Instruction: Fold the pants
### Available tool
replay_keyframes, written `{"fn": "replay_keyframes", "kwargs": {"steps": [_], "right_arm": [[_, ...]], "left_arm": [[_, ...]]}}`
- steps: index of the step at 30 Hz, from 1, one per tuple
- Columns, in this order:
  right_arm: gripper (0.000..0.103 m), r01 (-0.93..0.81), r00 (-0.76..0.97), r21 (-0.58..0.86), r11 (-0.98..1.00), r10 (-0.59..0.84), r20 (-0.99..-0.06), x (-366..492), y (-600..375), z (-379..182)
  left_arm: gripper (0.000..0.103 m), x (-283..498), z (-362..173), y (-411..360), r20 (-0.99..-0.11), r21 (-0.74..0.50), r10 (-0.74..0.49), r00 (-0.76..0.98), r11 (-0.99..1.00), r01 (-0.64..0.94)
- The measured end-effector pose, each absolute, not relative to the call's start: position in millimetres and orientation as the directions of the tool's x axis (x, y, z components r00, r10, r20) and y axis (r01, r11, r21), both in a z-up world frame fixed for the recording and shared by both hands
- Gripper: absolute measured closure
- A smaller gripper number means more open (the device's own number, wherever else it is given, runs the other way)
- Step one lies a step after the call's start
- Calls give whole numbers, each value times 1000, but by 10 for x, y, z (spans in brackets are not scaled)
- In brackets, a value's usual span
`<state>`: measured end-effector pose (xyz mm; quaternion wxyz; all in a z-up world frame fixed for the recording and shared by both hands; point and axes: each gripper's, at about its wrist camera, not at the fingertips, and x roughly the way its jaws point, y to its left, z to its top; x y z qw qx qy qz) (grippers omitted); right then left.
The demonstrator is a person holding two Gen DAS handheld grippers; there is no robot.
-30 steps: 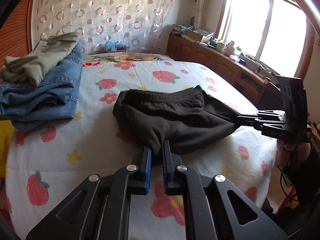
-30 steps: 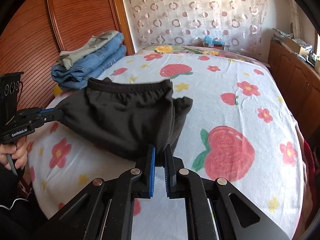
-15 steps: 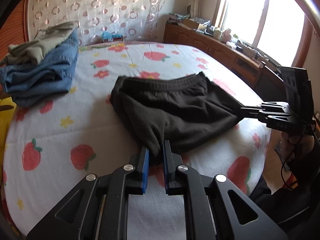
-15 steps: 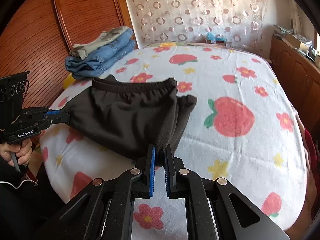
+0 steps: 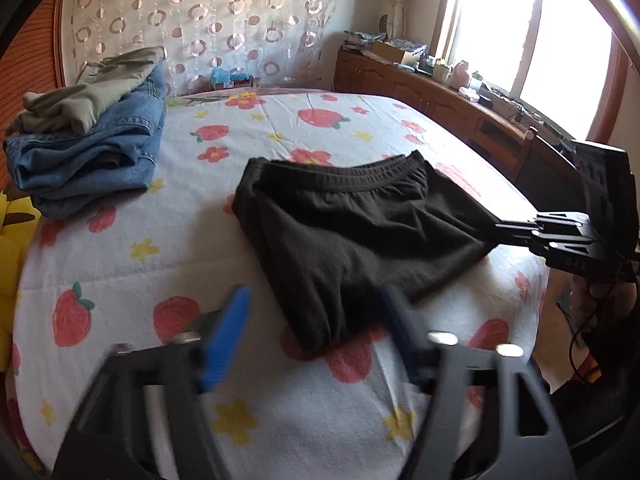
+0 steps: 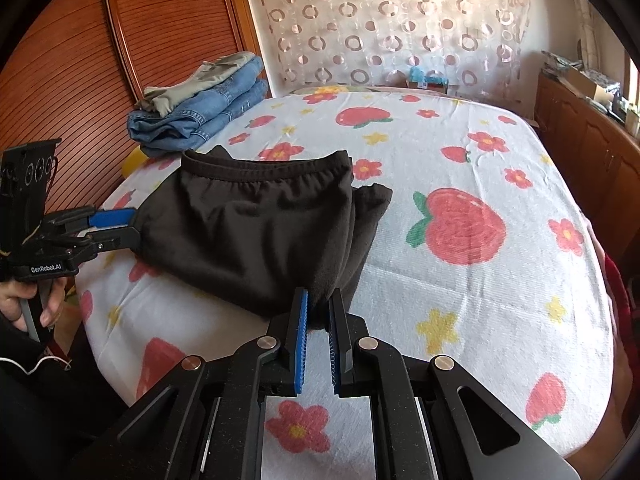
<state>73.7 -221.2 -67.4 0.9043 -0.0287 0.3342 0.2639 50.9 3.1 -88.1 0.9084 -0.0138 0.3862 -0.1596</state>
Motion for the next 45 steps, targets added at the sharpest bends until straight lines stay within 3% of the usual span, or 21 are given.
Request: {"fn": "replay_keyframes", "kwargs": {"steps": [8, 15, 22, 31, 35, 36, 39, 45], "right_arm": [[87, -487, 659, 107, 867, 445, -607, 685, -2280, -584], [71, -498, 674, 94, 862, 453, -583, 894, -2205, -471], [70, -512, 664, 83, 855, 455, -593, 1358, -2011, -447], [70, -497, 607, 145, 856, 462, -647, 1864, -1899, -533], [71, -503, 599, 158, 850, 475, -645, 1917, -1893, -535], [83, -511, 595, 160, 844, 482, -642, 1921, -1887, -537], [95, -522, 599, 138, 842, 477, -643, 1888, -1875, -540], [96, -455, 688, 101, 885, 421, -591, 1823, -1936, -479]], "left_arm": [[25, 695, -810, 109, -679, -160, -284, 677, 957, 241], [27, 994, -780, 87, -673, -134, -270, 689, 960, 245], [61, 1256, -831, 24, -691, -143, -304, 656, 947, 287], [64, 1400, -871, -1, -712, -122, -284, 642, 951, 285], [64, 1406, -868, 0, -713, -119, -280, 642, 952, 283], [64, 1409, -864, 2, -713, -118, -277, 644, 953, 279], [64, 1428, -859, 4, -711, -121, -278, 646, 953, 277], [64, 1447, -887, -5, -720, -109, -263, 642, 957, 269]]}}
